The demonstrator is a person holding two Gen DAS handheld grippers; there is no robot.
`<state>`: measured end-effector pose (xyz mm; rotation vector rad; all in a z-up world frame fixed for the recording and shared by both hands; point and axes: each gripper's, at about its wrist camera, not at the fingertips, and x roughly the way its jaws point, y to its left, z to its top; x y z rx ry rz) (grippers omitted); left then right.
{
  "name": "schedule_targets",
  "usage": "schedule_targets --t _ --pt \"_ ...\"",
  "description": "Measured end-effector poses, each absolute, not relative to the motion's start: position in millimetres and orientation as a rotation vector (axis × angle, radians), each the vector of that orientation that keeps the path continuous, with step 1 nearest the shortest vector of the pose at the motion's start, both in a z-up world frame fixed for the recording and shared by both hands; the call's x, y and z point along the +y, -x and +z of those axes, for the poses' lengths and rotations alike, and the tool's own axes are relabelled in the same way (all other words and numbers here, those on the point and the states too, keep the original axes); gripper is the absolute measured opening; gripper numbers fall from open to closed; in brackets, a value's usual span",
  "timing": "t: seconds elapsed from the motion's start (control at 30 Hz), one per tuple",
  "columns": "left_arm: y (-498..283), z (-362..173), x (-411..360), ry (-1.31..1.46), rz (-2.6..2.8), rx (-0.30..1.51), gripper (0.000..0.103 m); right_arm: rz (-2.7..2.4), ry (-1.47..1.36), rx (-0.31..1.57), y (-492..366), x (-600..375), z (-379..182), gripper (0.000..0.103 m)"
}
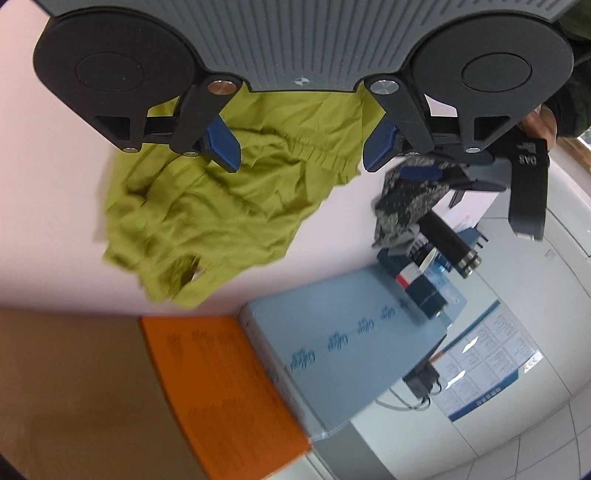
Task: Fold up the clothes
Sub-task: 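Open both grippers and release the folded shirt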
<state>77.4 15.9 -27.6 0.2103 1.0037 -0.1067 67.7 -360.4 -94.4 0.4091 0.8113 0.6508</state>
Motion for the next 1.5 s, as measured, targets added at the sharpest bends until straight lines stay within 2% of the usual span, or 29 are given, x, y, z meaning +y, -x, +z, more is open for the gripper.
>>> schedule_targets --t 0.2,0.23,0.27,0.43,0.6,0.67,0.77,0.87,0.97,1.17,1.23,1.33,1.5 --pt "-108 -66 0 -0.182 -0.105 1.13 0.068 0.554 -0.441 0.927 -98 -345 -146 0.071" --pt "-110 -70 -3 -0.196 -0.091 1.122 0.076 0.557 -0.454 0.915 -99 -346 -147 0.071" --pt "-110 -69 -4 -0.204 -0.091 1.11 0.077 0.558 -0.455 0.917 -101 -346 -145 0.071" --pt "-101 -55 11 -0.23 -0.134 1.053 0.077 0.587 -0.442 0.817 -85 -371 -112 0.075" --pt "-78 -24 56 -0.341 -0.224 0.932 0.077 0.592 -0.19 0.76 -45 -403 -83 0.079" --pt "-67 -14 77 -0.36 -0.272 0.915 0.077 0.604 -0.135 0.824 -31 -413 -86 0.081" --pt "-58 -5 104 -0.274 -0.354 0.965 0.078 0.623 -0.204 0.904 -9 -426 -99 0.081" --pt "-42 -5 108 -0.275 -0.394 0.971 0.078 0.602 -0.149 0.87 16 -423 -102 0.082" --pt "-26 -13 99 -0.295 -0.479 0.993 0.078 0.628 0.029 0.829 38 -407 -107 0.082" --pt "-22 -30 88 -0.079 -0.548 1.081 0.078 0.716 0.298 0.705 67 -372 -113 0.082" --pt "-24 -34 84 0.008 -0.559 1.1 0.079 0.719 0.384 0.667 70 -362 -116 0.086" --pt "-32 -46 76 0.124 -0.553 1.153 0.08 0.725 0.469 0.636 68 -351 -124 0.087" --pt "-37 -52 70 0.241 -0.522 1.153 0.084 0.752 0.584 0.553 67 -334 -137 0.089"
